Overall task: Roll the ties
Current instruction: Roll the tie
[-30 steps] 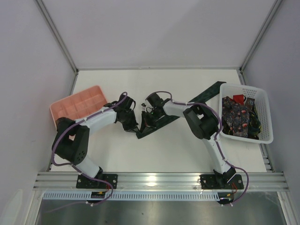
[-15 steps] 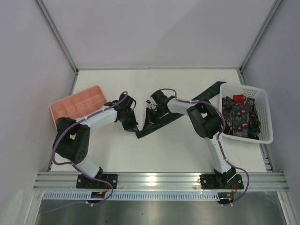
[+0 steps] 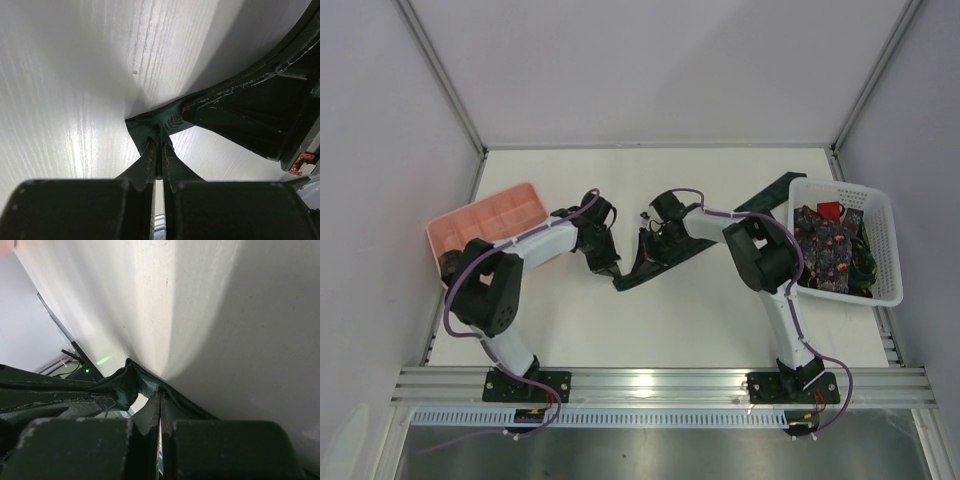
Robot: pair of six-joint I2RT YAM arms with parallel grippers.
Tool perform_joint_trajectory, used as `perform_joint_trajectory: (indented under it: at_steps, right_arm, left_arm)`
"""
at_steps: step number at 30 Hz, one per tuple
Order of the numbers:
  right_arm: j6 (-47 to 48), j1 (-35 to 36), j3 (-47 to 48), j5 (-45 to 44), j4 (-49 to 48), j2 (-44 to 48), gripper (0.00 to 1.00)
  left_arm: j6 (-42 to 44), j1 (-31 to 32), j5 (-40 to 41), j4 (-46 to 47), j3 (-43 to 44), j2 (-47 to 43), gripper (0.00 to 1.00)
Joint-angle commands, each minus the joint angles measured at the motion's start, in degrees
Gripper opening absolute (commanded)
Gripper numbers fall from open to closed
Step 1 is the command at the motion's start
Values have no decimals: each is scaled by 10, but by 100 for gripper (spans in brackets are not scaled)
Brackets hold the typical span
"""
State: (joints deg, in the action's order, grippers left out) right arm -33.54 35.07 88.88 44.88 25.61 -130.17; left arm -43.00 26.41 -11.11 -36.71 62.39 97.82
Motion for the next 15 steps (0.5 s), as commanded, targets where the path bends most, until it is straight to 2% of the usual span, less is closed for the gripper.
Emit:
perform_joint_trajectory:
  at_steps: [1,15]
  right_arm:
    - [22,-2,-12,-40,10,-4,0]
    - [8,-10,-24,-23,-7,-18,0]
  left_arm:
    - [9,7,0,-5,32,7,4]
    - [3,27,-11,8,63,52,5]
